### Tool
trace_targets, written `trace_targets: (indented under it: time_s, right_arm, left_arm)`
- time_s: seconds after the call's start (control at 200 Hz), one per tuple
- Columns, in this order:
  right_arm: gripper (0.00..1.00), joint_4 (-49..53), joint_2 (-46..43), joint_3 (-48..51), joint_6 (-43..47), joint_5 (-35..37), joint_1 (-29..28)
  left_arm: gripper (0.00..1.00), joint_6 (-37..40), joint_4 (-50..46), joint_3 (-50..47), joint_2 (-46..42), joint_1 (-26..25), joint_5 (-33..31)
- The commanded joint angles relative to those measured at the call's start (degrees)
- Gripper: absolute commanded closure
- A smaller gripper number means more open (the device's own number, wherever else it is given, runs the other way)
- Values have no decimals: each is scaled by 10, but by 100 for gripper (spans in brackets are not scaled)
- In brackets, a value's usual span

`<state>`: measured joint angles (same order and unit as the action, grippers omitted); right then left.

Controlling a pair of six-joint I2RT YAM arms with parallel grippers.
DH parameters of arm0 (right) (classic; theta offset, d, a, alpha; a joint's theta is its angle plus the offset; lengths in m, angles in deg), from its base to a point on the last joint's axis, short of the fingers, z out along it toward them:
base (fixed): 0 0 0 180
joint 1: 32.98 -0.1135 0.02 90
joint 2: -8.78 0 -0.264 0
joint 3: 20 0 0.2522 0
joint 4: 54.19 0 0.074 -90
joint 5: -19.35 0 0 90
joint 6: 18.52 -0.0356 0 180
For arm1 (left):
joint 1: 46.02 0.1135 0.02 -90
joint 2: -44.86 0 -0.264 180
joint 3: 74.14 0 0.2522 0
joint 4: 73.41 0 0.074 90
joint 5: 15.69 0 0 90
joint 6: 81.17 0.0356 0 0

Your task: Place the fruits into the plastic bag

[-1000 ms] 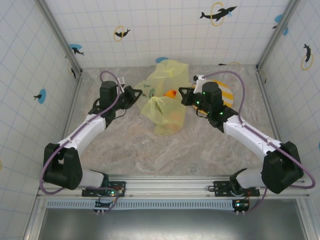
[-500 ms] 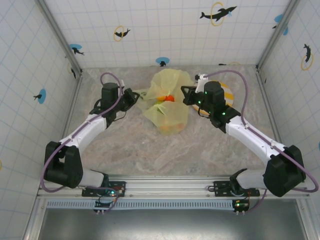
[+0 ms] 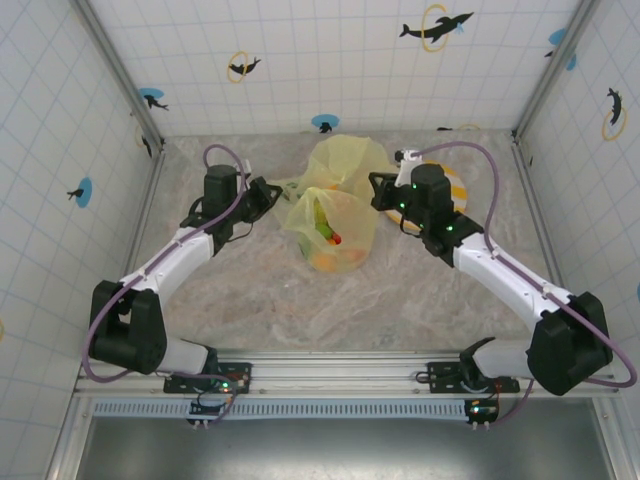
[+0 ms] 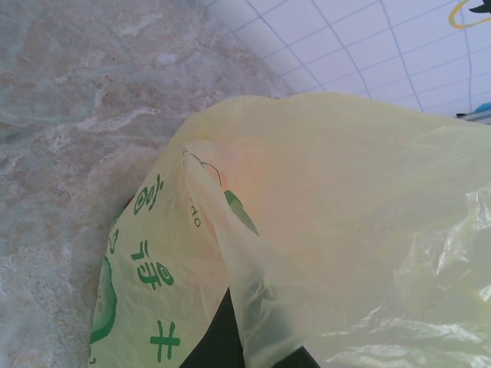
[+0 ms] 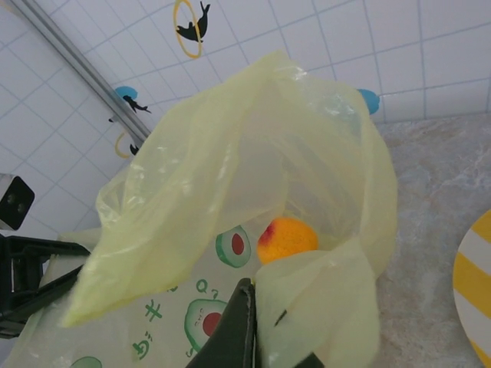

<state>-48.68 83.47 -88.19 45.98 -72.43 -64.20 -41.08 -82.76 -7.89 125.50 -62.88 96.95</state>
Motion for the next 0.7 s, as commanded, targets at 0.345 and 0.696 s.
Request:
trace_targets:
  time_s: [0.345, 0.696]
  right_arm:
    - [28, 67, -107, 18, 49, -19, 49]
    - [14, 116, -201, 18, 104, 29, 106]
  left_arm:
    - [46, 30, -7, -24, -77, 1, -22]
    - [34, 97, -24, -30, -166, 1, -98]
